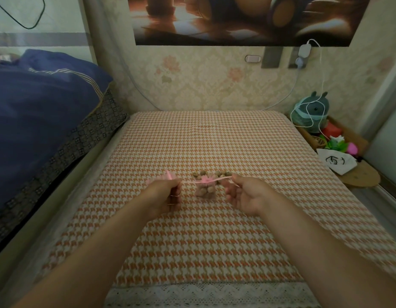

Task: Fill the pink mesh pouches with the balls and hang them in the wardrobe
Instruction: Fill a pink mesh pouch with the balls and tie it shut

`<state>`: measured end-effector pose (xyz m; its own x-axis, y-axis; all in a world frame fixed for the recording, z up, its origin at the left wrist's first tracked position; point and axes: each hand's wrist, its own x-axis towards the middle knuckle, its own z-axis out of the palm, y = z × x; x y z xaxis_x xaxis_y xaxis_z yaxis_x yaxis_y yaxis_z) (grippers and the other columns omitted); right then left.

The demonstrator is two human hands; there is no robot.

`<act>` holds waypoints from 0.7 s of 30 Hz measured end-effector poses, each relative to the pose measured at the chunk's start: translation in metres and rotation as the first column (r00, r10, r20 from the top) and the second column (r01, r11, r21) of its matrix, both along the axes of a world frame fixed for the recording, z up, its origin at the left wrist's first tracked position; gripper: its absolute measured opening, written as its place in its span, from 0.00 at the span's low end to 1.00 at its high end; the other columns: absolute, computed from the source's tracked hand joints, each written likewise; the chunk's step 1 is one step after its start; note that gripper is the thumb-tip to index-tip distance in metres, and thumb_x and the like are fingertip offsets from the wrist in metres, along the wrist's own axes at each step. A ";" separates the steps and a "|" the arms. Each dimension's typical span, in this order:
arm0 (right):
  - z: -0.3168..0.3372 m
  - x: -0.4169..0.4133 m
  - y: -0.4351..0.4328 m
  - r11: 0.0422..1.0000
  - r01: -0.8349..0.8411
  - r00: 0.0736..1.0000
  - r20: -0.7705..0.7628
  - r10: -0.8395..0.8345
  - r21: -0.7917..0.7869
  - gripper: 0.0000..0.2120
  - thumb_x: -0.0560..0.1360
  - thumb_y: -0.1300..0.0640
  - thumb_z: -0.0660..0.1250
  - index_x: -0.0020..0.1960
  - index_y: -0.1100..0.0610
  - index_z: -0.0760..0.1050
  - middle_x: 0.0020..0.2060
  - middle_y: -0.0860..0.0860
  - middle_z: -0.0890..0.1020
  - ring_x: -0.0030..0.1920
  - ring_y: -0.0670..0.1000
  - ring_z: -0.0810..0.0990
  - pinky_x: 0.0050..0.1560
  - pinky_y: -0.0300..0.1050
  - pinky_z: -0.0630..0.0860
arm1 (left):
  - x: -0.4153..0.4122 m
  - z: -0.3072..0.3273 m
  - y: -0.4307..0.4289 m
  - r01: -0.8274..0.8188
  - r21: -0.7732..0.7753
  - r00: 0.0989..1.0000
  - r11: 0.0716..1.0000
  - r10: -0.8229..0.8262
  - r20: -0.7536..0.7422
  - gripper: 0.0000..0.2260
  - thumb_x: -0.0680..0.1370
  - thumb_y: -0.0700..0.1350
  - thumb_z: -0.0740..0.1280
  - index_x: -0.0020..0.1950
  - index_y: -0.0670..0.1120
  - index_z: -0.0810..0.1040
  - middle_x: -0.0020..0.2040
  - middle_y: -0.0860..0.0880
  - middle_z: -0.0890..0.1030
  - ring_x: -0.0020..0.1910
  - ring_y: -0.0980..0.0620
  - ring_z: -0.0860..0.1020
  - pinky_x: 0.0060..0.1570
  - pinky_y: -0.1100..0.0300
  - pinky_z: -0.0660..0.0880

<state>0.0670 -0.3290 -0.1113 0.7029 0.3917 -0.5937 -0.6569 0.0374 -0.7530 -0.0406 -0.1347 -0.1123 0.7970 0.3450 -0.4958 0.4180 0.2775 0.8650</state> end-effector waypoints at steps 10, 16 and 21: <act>0.002 -0.006 0.010 0.960 0.069 0.998 -0.015 -0.067 0.271 0.18 0.86 0.56 0.56 0.50 0.67 0.79 0.29 0.56 0.84 0.28 0.48 0.84 0.29 0.41 0.82 | 0.013 0.003 -0.019 -0.044 -0.536 0.938 0.843 0.220 0.268 0.15 0.81 0.44 0.57 0.34 0.46 0.68 0.41 0.44 0.82 0.33 0.50 0.77 0.32 0.61 0.76; -0.004 0.001 0.006 0.980 0.145 0.989 -0.042 -0.140 0.138 0.13 0.86 0.60 0.58 0.49 0.66 0.76 0.25 0.54 0.81 0.25 0.48 0.80 0.25 0.40 0.80 | 0.019 -0.005 -0.022 -0.052 -0.440 0.970 0.896 0.149 0.190 0.15 0.81 0.42 0.56 0.34 0.47 0.65 0.31 0.48 0.73 0.28 0.52 0.69 0.27 0.63 0.69; -0.007 0.002 0.006 0.998 0.063 0.997 0.050 -0.064 0.032 0.14 0.86 0.58 0.58 0.45 0.63 0.75 0.35 0.55 0.80 0.36 0.53 0.79 0.38 0.49 0.82 | 0.022 -0.010 -0.025 -0.076 -0.204 0.977 0.976 0.114 0.183 0.14 0.82 0.43 0.57 0.35 0.46 0.67 0.33 0.47 0.75 0.29 0.50 0.71 0.31 0.60 0.69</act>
<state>0.0692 -0.3225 -0.1180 0.7559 0.3623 -0.5453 -0.6134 0.1009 -0.7833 -0.0185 -0.1599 -0.1222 0.8518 0.3362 -0.4017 0.2127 0.4788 0.8518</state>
